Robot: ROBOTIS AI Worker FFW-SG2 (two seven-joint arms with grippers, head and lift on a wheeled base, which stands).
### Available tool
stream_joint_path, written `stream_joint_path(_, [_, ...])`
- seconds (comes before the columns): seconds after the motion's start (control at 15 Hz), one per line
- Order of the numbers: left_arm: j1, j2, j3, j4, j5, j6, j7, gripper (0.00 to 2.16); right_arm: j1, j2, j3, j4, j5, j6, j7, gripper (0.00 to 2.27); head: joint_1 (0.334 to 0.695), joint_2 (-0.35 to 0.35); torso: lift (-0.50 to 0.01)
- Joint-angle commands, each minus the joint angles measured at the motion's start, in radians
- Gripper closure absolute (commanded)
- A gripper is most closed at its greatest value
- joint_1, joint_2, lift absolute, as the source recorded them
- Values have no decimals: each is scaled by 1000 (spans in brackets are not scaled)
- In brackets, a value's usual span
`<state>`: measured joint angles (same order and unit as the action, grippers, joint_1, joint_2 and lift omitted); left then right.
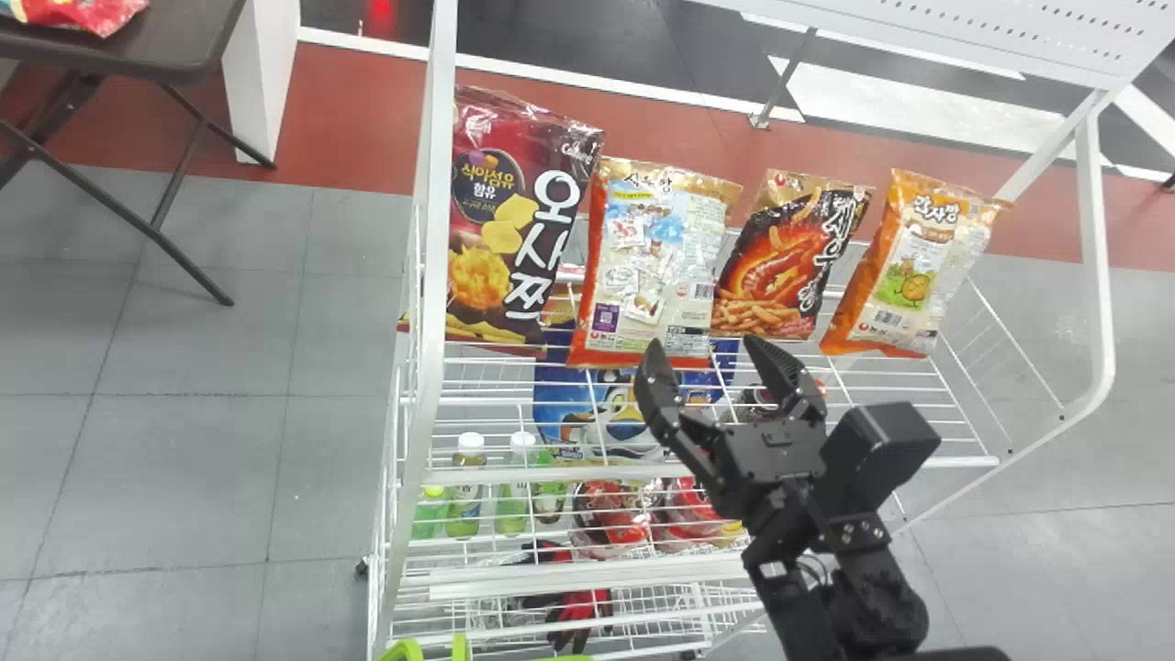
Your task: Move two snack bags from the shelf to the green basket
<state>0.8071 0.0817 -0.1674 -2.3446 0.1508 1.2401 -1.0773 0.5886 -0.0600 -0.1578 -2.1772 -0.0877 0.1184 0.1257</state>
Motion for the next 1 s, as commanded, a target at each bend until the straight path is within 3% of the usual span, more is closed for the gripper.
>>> stream_joint_path(0.0, [-12,6,-14,1,-10,23,2,2054,-95,-8,-17,48,6,74,0,113,695,-350,-16])
stream_joint_path(0.93, [-48,4,-14,25,-22,72,17,2054,-408,-14,-11,361,37,71,25,113,695,-350,-16])
